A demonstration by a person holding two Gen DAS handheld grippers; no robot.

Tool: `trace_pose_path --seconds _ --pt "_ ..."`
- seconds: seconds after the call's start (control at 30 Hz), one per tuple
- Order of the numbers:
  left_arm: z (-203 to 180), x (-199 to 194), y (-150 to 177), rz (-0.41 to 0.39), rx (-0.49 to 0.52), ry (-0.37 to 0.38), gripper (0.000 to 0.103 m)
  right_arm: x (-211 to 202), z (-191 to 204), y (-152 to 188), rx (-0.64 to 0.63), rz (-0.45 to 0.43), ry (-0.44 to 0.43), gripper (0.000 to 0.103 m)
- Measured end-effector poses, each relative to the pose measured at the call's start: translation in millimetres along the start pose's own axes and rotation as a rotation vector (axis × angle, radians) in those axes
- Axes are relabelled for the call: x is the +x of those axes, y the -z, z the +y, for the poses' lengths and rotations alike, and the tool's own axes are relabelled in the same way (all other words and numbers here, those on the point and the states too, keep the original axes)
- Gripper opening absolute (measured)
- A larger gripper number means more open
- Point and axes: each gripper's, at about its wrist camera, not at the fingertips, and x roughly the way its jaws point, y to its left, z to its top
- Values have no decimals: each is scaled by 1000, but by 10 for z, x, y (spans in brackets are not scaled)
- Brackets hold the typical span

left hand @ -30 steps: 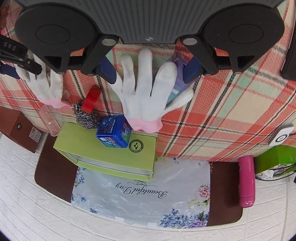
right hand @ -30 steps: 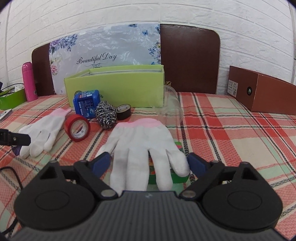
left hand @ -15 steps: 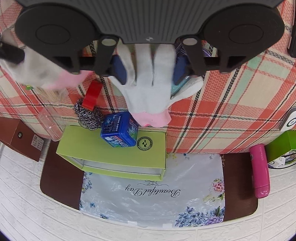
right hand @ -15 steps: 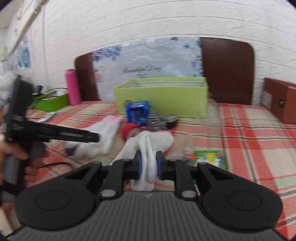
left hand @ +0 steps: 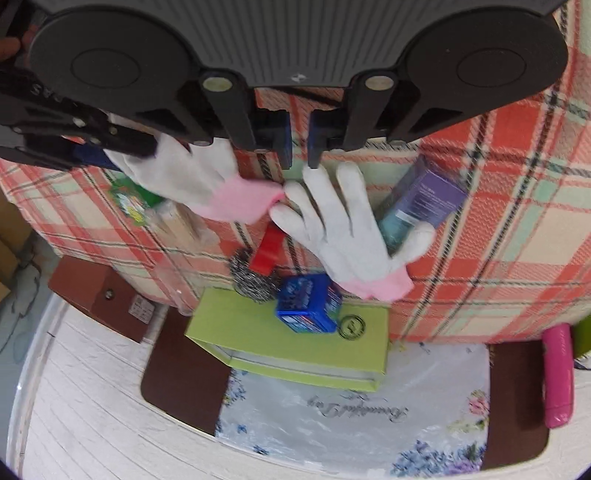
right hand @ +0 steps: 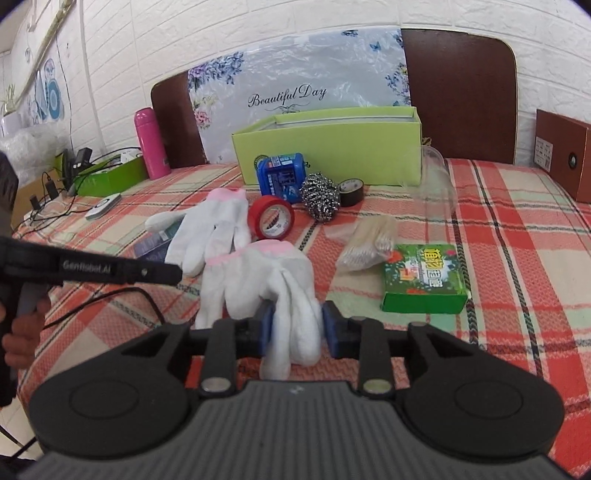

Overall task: Organize objects
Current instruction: 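Grasp a pink-cuffed white glove with left tool while right tool grasps the other glove, then carry both gloves into the lime box and open both tools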

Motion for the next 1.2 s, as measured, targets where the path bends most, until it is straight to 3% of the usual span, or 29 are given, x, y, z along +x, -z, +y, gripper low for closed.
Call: trace_pose_path --seconds 0.03,0.1,0.13,0.33,0.5,0.57,0.6,0.63,0.7,0.8,0.9,0.97,1.2 --pt "13 32 -36 -12 -10 -40 19 -3 5 -1 -2 -4 4 40" --pt "62 88 -105 -41 -53 -101 56 -20 13 -2 -5 -16 6 46" --pt "82 118 -136 -59 -71 -122 68 -32 11 -2 -5 -21 6 49" --pt "25 419 -363 -80 -25 -132 69 -18 -4 -9 3 -19 23 53" --pt "-33 663 -506 -95 33 -195 67 -11 20 13 0 -10 31 53" --pt "-60 677 -520 -94 73 -194 41 -2 26 12 -2 -5 34 53" --pt "-62 665 -515 -87 89 -169 24 3 28 12 -2 -3 35 53" --pt "-50 643 -497 -77 87 -138 14 12 27 11 -2 -1 35 53" --pt "-27 597 -434 -51 77 -83 11 36 31 11 -2 5 34 53" --pt "-66 465 -265 -38 109 -44 11 73 49 19 -7 15 27 53" --pt "-37 384 -168 -13 77 17 11 119 73 30 -13 26 22 53" --pt "-39 387 -142 -17 62 9 12 140 92 30 -17 28 18 53" --pt "2 515 -227 -21 -10 -23 32 122 148 15 -37 22 6 53"
